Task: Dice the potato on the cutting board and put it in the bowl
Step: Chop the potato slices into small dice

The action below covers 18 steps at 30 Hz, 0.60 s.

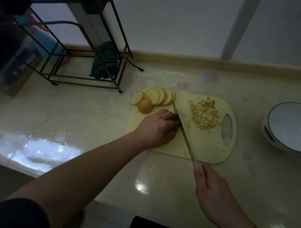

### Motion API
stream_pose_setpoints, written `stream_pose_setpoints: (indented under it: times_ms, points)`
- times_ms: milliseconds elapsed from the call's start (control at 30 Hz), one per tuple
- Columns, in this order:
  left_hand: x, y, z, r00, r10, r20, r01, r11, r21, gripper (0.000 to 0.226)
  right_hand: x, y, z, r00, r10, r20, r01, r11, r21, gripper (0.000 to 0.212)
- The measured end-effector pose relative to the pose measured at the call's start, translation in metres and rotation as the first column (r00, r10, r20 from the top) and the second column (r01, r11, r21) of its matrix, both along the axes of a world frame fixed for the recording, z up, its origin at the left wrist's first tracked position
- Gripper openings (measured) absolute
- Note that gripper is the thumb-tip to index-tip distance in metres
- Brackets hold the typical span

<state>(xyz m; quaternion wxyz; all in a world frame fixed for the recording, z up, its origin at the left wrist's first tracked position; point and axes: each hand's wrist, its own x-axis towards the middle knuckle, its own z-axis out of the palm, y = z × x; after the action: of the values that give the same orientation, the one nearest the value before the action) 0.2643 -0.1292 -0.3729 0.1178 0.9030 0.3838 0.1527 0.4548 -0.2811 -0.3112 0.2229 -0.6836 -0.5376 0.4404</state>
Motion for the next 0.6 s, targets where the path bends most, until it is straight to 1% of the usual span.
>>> stream_pose_setpoints:
  times_ms: [167, 267, 367, 433, 600]
  points:
    - [-0.001, 0.001, -0.002, 0.999, -0.002, 0.046, 0.002, 1.0, -0.012, 0.02, -0.002, 0.017, 0.0, 1.0, 0.011, -0.004, -0.011, 0.999, -0.052, 0.045]
    - [-0.002, 0.001, -0.001, 0.998, -0.02, 0.057, 0.02, 1.0, -0.002, 0.019, -0.005, 0.028, 0.001, 0.999, 0.02, -0.03, -0.021, 0.999, -0.048, 0.046]
    - [-0.003, 0.001, 0.001, 0.999, -0.037, 0.037, 0.036, 0.999, 0.023, 0.018, 0.0, 0.031, -0.002, 0.999, -0.008, -0.036, 0.006, 0.999, -0.047, 0.051]
    - [-0.003, 0.001, 0.003, 0.998, -0.044, 0.034, 0.043, 0.998, 0.035, 0.016, 0.005, 0.032, -0.005, 0.997, -0.039, -0.072, 0.034, 0.997, -0.07, 0.056]
    - [-0.002, 0.0, 0.003, 0.999, -0.036, 0.036, 0.036, 0.999, 0.018, 0.016, 0.007, 0.03, -0.009, 0.994, -0.047, -0.102, 0.037, 0.995, -0.093, 0.058]
